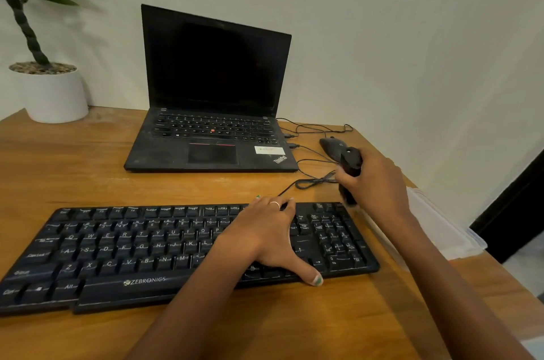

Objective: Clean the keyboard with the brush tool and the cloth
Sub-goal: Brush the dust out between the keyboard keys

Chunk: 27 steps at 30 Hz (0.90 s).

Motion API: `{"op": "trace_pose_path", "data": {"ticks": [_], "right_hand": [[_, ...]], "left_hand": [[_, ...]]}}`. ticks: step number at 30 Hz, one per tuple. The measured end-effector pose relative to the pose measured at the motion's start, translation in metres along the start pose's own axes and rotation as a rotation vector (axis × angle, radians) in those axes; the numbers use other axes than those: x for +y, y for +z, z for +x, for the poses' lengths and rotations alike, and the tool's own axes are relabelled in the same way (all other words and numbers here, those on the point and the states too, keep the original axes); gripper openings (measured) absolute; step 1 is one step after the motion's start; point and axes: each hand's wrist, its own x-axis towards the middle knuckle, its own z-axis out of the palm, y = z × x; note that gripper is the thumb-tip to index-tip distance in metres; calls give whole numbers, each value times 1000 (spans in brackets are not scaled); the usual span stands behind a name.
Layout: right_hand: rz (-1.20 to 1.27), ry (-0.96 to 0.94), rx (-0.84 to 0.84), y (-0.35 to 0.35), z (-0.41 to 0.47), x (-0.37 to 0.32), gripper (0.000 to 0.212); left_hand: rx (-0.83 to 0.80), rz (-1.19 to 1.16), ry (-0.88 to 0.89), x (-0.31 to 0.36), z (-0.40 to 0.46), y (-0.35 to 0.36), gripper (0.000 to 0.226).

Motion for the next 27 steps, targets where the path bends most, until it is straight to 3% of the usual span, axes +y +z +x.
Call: {"op": "trace_pose_path", "data": {"ticks": [4, 9, 13, 18, 22, 27], "right_hand": [[256, 16, -79, 3, -6, 2, 22], [65, -20, 32, -1, -5, 8, 21], [333, 57, -91, 2, -9, 3, 20], [75, -34, 15, 1, -6, 2, 20], [382, 70, -170, 1, -8, -1, 20], [3, 10, -21, -6, -1, 0, 20]], "left_hand": [[5, 9, 2, 0, 0, 0, 130], [-6, 7, -6, 1, -1, 0, 130], [-2, 9, -6, 1, -1, -1, 130], [2, 7, 0, 1, -1, -1, 129], [3, 13, 0, 1, -1, -1, 129], [-4, 1, -6, 1, -2, -1, 128]]}}
